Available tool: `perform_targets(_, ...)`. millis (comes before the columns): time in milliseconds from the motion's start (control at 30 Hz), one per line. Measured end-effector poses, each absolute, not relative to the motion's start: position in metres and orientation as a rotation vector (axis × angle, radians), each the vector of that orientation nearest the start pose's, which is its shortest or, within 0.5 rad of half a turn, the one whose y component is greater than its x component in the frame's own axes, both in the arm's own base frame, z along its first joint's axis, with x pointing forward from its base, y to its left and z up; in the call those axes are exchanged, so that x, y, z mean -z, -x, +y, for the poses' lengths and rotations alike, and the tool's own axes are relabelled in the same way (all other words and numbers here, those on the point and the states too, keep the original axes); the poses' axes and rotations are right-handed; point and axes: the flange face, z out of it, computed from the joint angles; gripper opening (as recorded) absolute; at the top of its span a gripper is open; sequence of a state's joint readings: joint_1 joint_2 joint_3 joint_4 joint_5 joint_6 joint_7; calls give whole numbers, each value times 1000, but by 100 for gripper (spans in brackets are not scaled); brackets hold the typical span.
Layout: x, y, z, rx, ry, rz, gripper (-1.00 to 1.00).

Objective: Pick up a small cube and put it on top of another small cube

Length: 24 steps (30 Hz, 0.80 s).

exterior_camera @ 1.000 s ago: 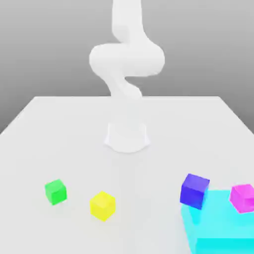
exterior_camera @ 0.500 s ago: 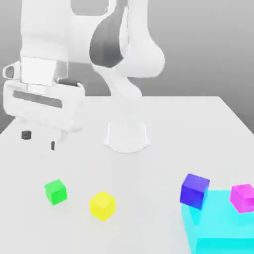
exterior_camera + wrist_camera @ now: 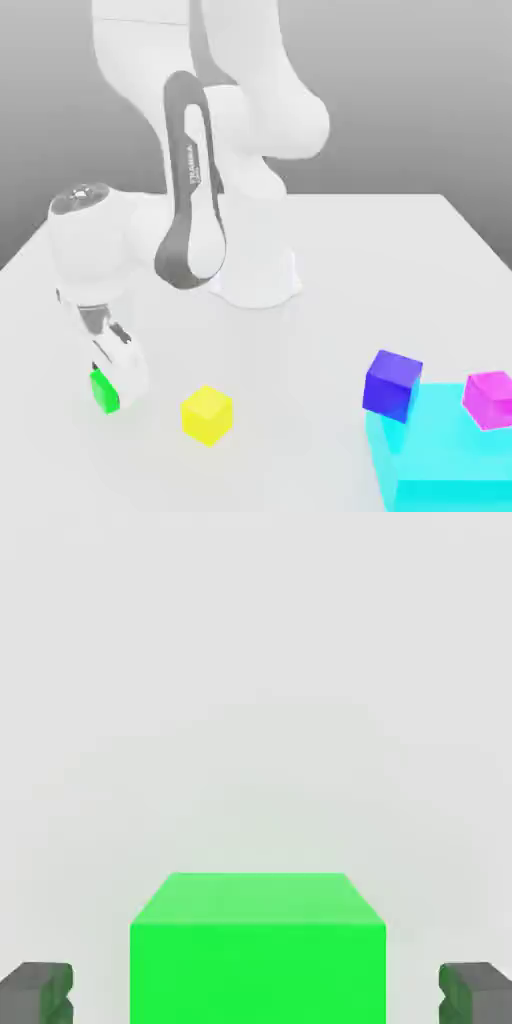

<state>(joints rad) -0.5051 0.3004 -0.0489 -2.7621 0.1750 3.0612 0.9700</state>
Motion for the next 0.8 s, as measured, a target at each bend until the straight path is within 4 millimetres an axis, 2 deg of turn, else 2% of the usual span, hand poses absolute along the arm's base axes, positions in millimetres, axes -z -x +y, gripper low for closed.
perform_targets(167, -128, -308, -209, 1, 2078, 2356, -100)
perform_targets(400, -187, -312, -205, 1, 2089, 2344, -100)
perform_targets(500, -214, -360, -146, 2, 2240, 2187, -100)
perform_targets(600, -244, -398, -67, 1, 2394, 2008, -100)
perform_targets(700, -275, -417, 8, 0, 2508, 1862, -100)
perform_targets(800, -302, -417, 82, -2, 2614, 1717, -100)
